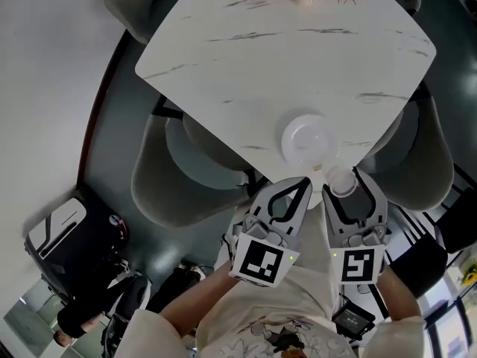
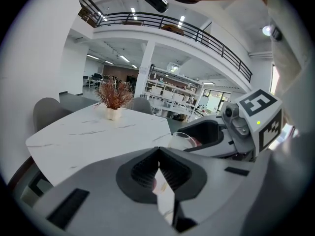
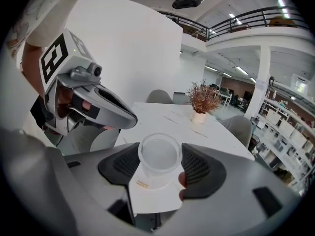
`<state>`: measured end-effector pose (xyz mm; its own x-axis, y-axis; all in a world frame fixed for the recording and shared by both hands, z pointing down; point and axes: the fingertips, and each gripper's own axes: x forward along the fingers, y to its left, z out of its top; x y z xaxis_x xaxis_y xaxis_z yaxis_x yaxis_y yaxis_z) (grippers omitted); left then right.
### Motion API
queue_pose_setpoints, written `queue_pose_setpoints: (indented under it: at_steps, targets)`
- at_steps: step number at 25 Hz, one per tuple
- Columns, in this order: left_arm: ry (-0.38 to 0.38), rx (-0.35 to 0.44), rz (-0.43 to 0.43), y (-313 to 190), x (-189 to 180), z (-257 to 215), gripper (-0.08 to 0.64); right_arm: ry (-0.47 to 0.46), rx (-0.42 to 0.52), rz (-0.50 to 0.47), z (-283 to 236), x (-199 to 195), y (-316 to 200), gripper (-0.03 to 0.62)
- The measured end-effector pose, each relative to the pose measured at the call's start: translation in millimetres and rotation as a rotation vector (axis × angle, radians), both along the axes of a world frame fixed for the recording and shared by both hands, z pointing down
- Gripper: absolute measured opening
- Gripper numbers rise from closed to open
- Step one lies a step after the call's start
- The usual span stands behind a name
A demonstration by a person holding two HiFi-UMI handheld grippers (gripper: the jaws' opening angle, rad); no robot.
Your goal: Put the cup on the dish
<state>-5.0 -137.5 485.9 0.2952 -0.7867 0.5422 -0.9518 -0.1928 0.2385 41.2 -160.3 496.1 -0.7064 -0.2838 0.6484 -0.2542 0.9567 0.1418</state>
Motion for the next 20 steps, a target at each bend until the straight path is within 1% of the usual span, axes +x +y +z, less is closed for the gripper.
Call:
queue_pose_setpoints:
  at_steps: [3,9,13,20]
  targets:
    - [-0.015,-0.012,0.012,-2.8,-11.2,15.1,0.005,-0.005,0.002,0.013,12.1,-6.5,-2.6,0.258]
    - [-0.029,-0.013,0.028,-6.8,-21.6,38.1,0.005,0.030,-0.035,0.059,35.2,-7.0,-1.2,0.258]
    - [-0.025,-0.026,0.066,-11.8,-21.8,49.1,0.005,0.021,-0.024,0.089,44.0,-12.9,-5.9,0.258]
    - [-0.010,-0.041,0.095,-19.3,-25.8,78.0,0.005,0.041,-0.051,0.127,72.9,-19.1,-7.3,0.258]
